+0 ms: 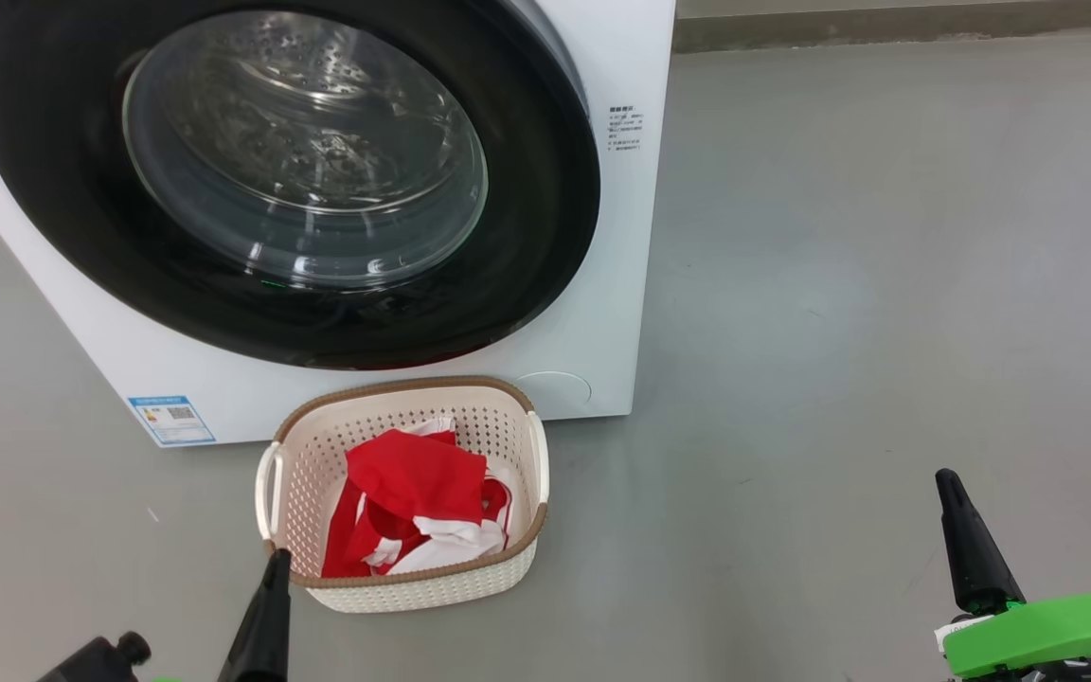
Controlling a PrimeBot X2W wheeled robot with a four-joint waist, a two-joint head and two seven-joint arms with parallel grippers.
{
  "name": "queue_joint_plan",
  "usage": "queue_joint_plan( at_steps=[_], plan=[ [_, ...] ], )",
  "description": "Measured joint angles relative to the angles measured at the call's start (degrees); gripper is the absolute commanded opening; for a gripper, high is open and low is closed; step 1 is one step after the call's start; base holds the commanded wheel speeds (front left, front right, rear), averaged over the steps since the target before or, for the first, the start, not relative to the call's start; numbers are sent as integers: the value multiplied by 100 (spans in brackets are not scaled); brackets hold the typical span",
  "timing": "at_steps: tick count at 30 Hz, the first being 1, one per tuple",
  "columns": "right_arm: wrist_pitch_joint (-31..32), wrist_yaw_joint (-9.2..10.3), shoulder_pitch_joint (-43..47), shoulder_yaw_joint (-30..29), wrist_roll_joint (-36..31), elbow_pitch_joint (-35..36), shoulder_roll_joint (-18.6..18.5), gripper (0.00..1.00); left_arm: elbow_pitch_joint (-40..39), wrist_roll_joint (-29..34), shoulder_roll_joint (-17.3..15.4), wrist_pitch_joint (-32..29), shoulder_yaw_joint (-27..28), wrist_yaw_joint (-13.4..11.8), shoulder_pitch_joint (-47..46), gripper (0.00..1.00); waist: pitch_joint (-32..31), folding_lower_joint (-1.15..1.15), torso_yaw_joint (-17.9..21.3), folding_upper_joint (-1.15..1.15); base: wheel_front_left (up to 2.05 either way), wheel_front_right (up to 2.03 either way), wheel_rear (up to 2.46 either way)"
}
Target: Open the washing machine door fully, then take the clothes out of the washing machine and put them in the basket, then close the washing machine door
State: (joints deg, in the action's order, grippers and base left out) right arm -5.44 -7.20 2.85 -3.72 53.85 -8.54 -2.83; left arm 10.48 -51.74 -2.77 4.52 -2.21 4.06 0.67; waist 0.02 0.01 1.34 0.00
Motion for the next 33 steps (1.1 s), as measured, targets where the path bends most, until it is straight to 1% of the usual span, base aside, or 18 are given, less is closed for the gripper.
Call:
queue_joint_plan(
  at_steps=[33],
  plan=[
    [536,0,-350,-94,2161,-353,-40,0,261,-2208,1,-554,310,127,-238,0,9,0,-74,0,0,0,0]
  ],
)
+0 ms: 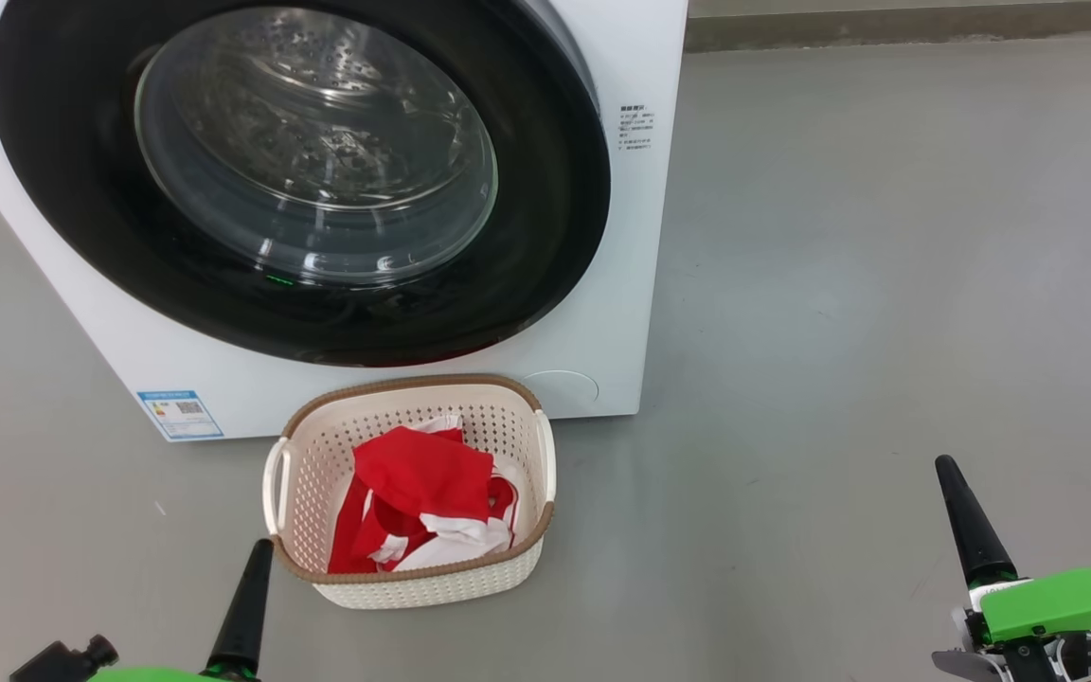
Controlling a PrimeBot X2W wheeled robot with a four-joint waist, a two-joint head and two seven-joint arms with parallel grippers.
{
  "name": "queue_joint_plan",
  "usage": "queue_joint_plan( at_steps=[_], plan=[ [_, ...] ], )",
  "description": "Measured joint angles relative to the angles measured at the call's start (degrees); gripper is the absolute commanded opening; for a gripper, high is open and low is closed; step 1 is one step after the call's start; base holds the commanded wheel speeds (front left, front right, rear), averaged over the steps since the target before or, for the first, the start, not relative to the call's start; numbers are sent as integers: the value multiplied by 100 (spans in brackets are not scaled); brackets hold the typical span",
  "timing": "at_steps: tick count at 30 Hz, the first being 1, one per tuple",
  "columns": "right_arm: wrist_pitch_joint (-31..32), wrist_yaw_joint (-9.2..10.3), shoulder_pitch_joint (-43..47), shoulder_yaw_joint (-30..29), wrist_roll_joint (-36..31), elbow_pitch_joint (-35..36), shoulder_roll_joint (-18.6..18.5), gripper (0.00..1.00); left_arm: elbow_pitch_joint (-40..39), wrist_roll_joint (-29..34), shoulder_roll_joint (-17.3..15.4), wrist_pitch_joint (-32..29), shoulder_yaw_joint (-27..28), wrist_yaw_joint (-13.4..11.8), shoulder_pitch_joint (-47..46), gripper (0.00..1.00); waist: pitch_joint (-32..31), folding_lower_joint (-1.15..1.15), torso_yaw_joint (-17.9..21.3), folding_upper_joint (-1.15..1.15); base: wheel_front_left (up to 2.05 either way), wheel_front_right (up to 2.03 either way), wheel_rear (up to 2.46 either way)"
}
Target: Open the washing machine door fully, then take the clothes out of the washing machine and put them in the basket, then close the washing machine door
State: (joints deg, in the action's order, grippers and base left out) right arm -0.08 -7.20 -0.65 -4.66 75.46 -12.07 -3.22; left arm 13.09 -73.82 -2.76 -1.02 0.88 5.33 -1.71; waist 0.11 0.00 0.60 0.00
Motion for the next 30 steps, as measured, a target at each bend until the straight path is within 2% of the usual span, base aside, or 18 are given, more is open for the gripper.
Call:
queue_joint_plan(
  at_steps=[26,30],
  plan=[
    [425,1,-236,-46,1663,-291,-13,0,198,-1739,1,-430,265,149,-210,0,7,0,-58,0,0,0,0],
    [472,1,-263,-56,1793,-324,-14,0,212,-1857,1,-452,282,174,-210,0,7,0,-60,0,0,0,0]
  ],
)
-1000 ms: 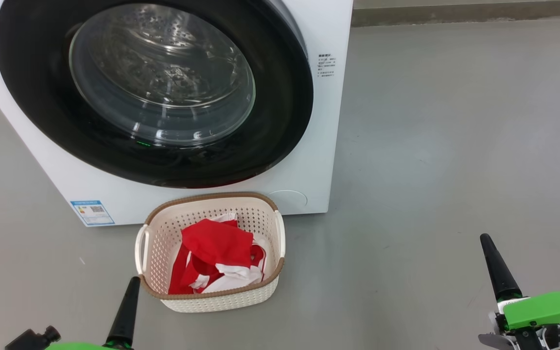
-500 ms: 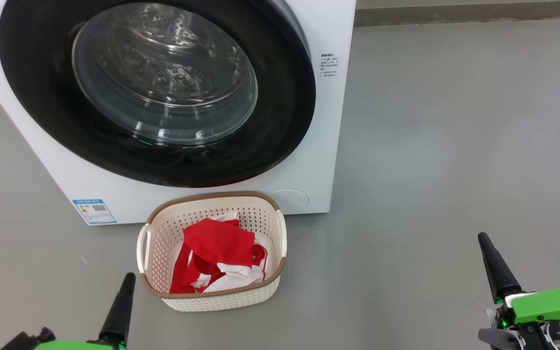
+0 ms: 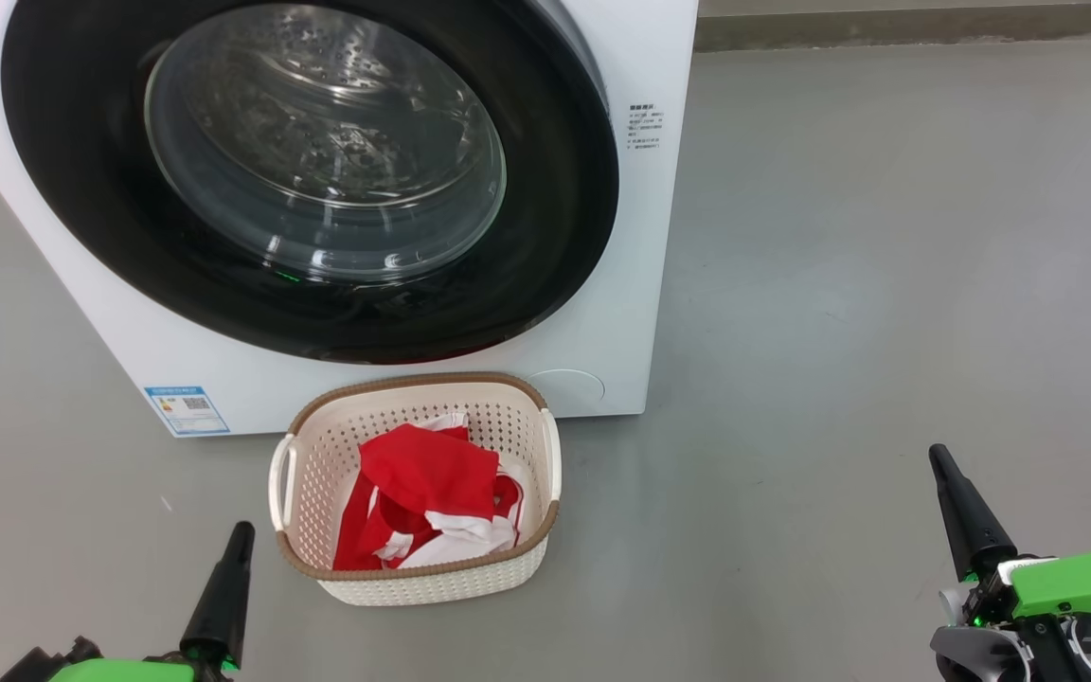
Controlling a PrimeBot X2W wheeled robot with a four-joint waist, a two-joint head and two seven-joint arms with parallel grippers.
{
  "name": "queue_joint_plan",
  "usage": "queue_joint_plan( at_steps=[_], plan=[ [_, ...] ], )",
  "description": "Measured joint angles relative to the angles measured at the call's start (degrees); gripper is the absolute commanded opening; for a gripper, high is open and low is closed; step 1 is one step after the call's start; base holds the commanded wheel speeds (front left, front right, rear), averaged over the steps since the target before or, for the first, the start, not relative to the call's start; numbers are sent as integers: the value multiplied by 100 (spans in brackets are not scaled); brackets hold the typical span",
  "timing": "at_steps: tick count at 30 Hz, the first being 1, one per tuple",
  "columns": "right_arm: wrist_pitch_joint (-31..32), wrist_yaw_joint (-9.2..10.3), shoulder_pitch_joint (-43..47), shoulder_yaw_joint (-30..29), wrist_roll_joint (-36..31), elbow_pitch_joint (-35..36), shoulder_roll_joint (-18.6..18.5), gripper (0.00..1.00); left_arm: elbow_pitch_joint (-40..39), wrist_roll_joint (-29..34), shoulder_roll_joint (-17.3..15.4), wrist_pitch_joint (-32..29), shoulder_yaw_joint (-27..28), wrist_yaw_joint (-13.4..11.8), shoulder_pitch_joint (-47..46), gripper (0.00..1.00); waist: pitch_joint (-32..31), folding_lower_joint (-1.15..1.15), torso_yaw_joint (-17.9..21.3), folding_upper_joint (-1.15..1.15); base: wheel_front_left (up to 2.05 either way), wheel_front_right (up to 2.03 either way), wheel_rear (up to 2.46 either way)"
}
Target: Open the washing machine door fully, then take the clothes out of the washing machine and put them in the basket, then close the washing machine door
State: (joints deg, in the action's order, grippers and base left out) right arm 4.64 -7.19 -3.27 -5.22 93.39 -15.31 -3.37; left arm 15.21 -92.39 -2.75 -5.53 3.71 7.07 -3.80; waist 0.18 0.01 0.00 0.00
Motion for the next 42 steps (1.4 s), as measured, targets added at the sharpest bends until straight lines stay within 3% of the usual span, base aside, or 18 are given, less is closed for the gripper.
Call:
queue_joint_plan(
  at_steps=[42],
  plan=[
    [67,0,-45,-122,-11,-4,11,0,2,-7,9,-44,36,0,0,0,0,0,0,0,0,0,0]
  ],
)
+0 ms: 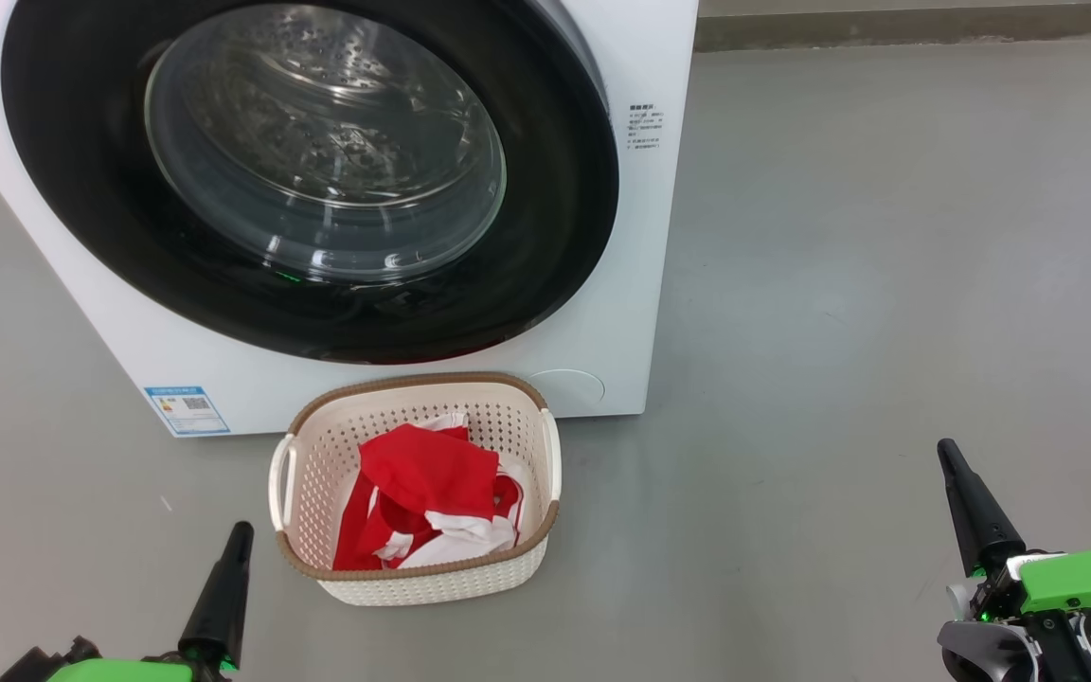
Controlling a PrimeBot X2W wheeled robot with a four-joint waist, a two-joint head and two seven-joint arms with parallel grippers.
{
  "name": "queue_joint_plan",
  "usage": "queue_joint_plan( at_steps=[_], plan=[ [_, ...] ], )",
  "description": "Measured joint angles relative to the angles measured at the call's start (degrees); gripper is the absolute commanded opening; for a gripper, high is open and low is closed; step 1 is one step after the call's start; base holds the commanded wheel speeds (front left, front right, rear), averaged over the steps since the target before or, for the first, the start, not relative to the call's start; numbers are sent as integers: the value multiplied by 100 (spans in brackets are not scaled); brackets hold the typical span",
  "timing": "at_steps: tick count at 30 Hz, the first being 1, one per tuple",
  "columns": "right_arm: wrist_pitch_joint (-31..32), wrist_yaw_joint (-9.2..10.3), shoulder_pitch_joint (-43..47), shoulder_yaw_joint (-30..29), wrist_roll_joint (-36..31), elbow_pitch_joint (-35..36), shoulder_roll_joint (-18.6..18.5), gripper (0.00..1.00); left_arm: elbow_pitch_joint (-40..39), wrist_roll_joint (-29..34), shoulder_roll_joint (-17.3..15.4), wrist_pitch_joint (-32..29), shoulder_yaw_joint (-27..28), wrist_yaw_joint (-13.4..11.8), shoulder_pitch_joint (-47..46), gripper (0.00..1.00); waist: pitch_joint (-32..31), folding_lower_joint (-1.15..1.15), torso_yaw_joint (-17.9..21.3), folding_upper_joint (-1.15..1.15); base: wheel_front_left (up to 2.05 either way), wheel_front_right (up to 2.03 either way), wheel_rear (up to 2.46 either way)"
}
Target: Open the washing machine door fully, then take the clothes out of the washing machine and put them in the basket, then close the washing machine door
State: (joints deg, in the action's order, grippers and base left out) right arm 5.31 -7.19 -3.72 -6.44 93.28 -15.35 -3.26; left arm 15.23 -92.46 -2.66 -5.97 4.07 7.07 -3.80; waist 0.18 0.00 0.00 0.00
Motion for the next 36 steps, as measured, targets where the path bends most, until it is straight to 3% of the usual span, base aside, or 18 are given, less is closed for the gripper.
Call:
queue_joint_plan(
  at_steps=[36],
  plan=[
    [26,0,0,-29,-16,-3,23,0,1,1,9,-8,19,0,-1,0,0,0,0,0,0,0,0]
  ],
)
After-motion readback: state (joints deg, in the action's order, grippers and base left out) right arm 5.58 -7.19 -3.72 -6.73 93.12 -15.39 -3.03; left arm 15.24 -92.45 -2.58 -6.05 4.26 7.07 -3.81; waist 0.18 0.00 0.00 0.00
